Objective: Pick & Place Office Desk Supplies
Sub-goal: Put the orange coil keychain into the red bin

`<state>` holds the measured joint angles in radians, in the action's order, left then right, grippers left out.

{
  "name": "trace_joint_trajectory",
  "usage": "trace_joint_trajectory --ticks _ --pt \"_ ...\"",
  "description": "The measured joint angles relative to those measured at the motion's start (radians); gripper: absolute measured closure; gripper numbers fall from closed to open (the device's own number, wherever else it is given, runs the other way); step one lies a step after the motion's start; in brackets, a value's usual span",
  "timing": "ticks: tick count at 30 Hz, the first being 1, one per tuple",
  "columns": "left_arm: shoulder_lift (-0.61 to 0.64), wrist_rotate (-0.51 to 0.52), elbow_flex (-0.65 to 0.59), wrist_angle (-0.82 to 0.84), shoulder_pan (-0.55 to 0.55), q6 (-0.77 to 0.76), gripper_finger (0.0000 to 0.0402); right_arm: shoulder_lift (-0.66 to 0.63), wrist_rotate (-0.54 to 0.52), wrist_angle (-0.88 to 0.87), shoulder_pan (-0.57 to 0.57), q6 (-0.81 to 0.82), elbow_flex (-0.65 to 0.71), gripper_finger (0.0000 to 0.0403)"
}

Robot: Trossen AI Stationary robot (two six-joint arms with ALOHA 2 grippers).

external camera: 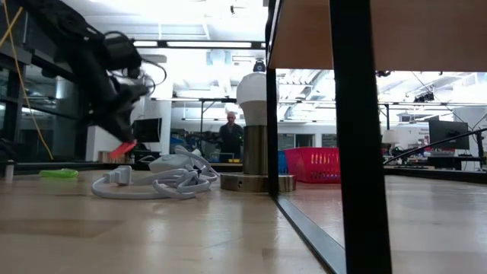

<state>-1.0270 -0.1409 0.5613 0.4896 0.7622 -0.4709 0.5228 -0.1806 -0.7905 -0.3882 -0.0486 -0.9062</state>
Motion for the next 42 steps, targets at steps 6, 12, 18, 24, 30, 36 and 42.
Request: trace_joint_trajectory --ticks 6,12,18,24,30,36,42 --pt "0.044 -0.003 0.0 -0.086 -0.036 0.0 0.0389 0.0 0.0 0.0 0.0 0.0 0.0 0.0293" --pt "0.042 -0.002 0.001 -0.1 -0.073 -0.004 0.0389 0.0 0.0 0.0 0.0 0.0 0.0 0.0293" --pt "0.008 -0.003 0.001 -0.201 -0.109 0.004 0.0389 0.0 0.0 0.0 0.0 0.0 0.0 0.0293" --pt "-0.121 -0.065 0.001 -0.411 -0.139 0.019 0.0389 0.0 0.0 0.0 0.0 0.0 0.0 0.0293" --pt "-0.304 -0.124 0.065 -0.561 -0.16 0.048 0.0389 0.0 0.0 0.0 0.0 0.0 0.0 0.0293" --pt "-0.484 -0.188 0.222 -0.569 -0.188 0.089 0.0389 0.0 0.0 0.0 0.0 0.0 0.0 0.0293" --pt "-0.621 -0.218 0.394 -0.567 -0.24 0.154 0.0389 0.0 0.0 0.0 0.0 0.0 0.0 0.0293"
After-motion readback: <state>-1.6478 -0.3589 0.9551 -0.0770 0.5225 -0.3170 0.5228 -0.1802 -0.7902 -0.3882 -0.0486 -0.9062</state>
